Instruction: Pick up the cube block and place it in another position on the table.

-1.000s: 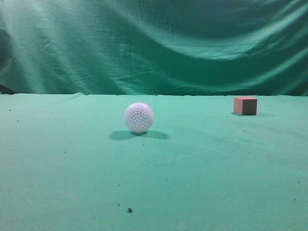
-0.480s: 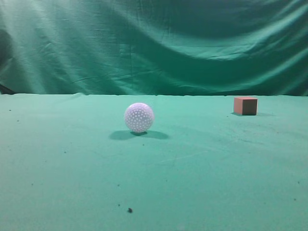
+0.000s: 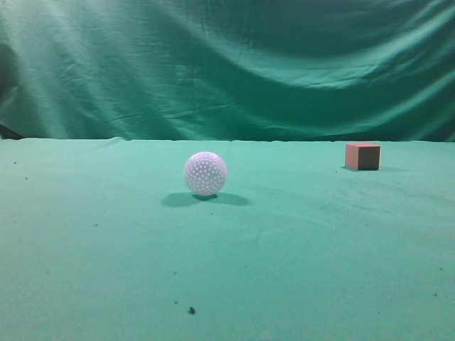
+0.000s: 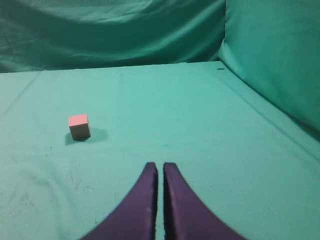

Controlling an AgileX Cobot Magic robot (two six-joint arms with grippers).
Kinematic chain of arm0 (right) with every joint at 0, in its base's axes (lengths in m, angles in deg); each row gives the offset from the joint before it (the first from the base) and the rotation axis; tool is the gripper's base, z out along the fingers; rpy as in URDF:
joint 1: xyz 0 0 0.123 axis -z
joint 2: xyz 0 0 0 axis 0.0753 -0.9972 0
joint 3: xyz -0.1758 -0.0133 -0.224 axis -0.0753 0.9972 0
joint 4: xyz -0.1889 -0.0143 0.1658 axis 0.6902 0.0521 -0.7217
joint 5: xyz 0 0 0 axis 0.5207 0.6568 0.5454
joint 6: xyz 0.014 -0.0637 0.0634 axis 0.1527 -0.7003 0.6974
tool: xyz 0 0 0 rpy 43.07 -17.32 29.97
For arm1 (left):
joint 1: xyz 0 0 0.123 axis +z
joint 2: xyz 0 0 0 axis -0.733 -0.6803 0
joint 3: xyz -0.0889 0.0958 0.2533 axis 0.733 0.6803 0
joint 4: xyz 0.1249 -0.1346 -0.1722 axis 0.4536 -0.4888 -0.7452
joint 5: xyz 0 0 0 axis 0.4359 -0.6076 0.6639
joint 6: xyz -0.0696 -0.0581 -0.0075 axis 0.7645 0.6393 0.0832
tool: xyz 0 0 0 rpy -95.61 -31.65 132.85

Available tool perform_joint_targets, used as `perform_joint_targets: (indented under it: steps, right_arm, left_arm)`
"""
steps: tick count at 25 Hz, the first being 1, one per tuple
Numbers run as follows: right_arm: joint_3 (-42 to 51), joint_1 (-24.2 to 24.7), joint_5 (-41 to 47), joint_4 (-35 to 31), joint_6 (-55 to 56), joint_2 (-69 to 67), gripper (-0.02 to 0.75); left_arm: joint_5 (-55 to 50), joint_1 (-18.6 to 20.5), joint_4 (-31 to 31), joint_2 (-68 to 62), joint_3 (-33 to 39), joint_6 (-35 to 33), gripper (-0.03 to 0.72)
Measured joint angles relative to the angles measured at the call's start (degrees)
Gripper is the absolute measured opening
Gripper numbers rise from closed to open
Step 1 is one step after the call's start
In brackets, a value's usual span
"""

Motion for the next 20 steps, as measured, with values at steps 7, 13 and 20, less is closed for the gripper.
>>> perform_joint_targets:
  steps: [7,13,20]
  right_arm:
    - [3.6,0.4,4.1,-0.4,1.1,4.1,0.0]
    - [3.6,0.4,5.3,-0.4,1.1,4.1,0.0]
    - [3.6,0.4,5.4,-0.4,1.1,4.1,0.0]
  left_arm:
    - [0.0,0.0,0.0,0.0,0.0,0.0,0.262]
    - [0.0,0.0,0.0,0.0,0.0,0.0,0.262]
    - [0.0,0.0,0.0,0.0,0.0,0.0,0.262]
